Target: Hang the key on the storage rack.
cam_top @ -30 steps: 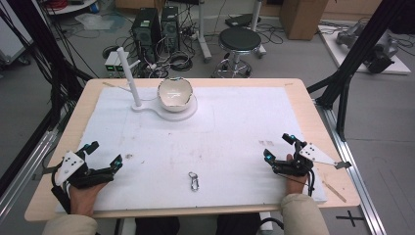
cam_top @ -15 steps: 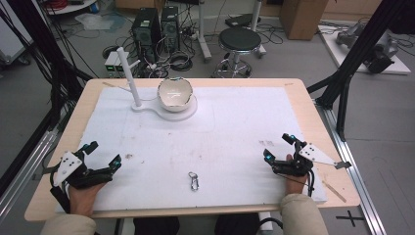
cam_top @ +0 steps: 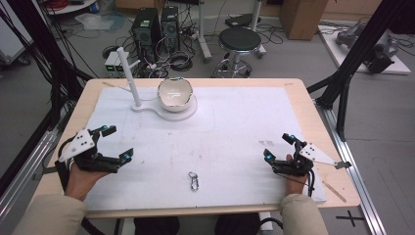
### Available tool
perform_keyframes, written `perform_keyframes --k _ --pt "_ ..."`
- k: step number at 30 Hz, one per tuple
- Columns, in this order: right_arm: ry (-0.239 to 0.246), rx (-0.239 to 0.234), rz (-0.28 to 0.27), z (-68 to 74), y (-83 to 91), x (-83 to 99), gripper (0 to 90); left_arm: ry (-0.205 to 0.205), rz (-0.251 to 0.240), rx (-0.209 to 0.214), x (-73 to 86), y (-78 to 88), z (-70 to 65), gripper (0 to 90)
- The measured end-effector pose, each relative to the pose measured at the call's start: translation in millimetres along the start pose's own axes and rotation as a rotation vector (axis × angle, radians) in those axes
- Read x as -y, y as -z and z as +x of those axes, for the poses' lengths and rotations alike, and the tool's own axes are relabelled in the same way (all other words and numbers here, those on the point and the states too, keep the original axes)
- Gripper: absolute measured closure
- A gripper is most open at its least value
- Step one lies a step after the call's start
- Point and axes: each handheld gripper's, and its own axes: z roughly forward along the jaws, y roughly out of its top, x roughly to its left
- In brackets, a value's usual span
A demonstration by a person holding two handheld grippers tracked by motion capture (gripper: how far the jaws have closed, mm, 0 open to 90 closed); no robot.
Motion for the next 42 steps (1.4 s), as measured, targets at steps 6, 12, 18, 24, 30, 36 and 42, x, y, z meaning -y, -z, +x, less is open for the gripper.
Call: perform_keyframes --k 6,12,18,24,30,36,42 --pt "0.009 0.002 -0.006 -1.0 -0.3 0.0 0.4 -0.077 0.081 0.178 -43.1 -29.1 -1.9 1.7" --pt "0.001 0.001 0.001 0.1 0.0 0.0 0.4 -0.147 0.183 0.336 -67.8 -63.9 -16.4 1.7" --pt "0.005 0.001 0.001 0.1 0.1 0.0 0.4 -0.18 0.3 0.462 -68.4 -96.2 -34.5 1.8" --pt "0.008 0.0 -0.001 0.1 -0.1 -0.1 0.4 -0.207 0.387 0.525 -60.6 -122.6 -49.0 1.8" --pt "0.008 0.0 -0.001 0.1 0.0 0.0 0.4 -0.256 0.48 0.573 -48.2 -142.2 -61.9 1.8" --pt "0.008 0.001 -0.001 0.2 -0.1 0.0 0.4 -0.32 0.578 0.615 -34.1 -157.1 -79.0 2.2" --pt "0.016 0.001 -0.004 0.2 -0.4 0.0 0.4 -0.324 0.619 0.638 -24.9 -166.0 -86.7 2.2"
